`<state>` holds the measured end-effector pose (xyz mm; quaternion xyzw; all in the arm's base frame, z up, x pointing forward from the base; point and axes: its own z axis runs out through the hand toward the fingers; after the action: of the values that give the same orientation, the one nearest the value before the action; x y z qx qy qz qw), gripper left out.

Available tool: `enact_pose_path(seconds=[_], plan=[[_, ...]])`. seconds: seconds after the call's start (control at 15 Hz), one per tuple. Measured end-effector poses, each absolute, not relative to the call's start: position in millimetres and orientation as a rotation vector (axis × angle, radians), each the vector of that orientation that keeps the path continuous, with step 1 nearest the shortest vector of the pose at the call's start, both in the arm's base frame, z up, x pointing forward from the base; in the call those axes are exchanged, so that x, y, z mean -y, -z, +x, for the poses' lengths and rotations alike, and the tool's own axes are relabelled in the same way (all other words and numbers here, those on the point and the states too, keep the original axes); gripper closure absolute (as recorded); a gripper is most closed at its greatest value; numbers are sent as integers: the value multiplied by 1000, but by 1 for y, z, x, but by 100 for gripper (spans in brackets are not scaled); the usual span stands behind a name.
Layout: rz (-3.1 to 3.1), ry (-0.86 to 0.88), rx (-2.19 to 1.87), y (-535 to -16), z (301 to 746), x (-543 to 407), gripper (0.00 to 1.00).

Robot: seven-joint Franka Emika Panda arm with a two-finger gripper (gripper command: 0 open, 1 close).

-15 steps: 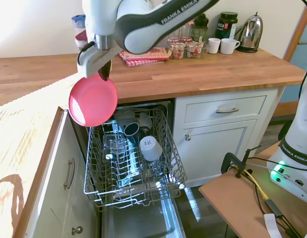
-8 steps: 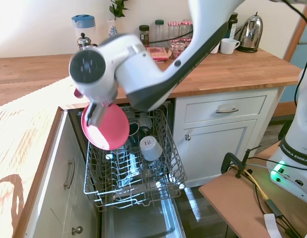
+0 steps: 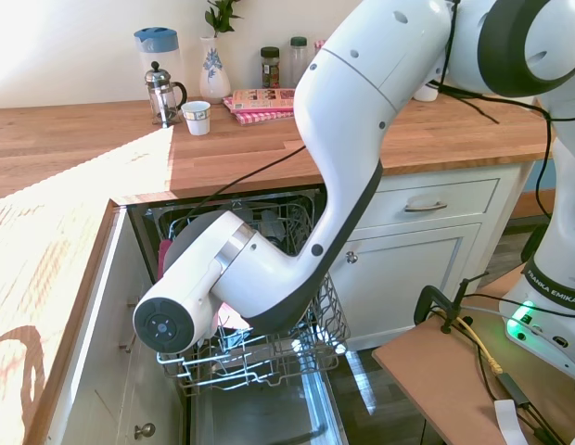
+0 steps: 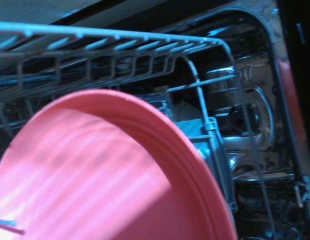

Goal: Put the plate in the dishwasher

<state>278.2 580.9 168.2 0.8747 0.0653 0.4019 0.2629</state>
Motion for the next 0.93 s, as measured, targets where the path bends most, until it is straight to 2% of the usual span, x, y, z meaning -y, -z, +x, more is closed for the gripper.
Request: enact_pose_path(seconds=[0.07,0.27,0.73,0.93], plan=[[2379,-1042,-183,-162,276,-586,0],[2437,-847,-184,-158,280,-603,0],[2564,-296,-133,-199,318,-614,0],[2630,-182,-88,-225,350,-612,0]])
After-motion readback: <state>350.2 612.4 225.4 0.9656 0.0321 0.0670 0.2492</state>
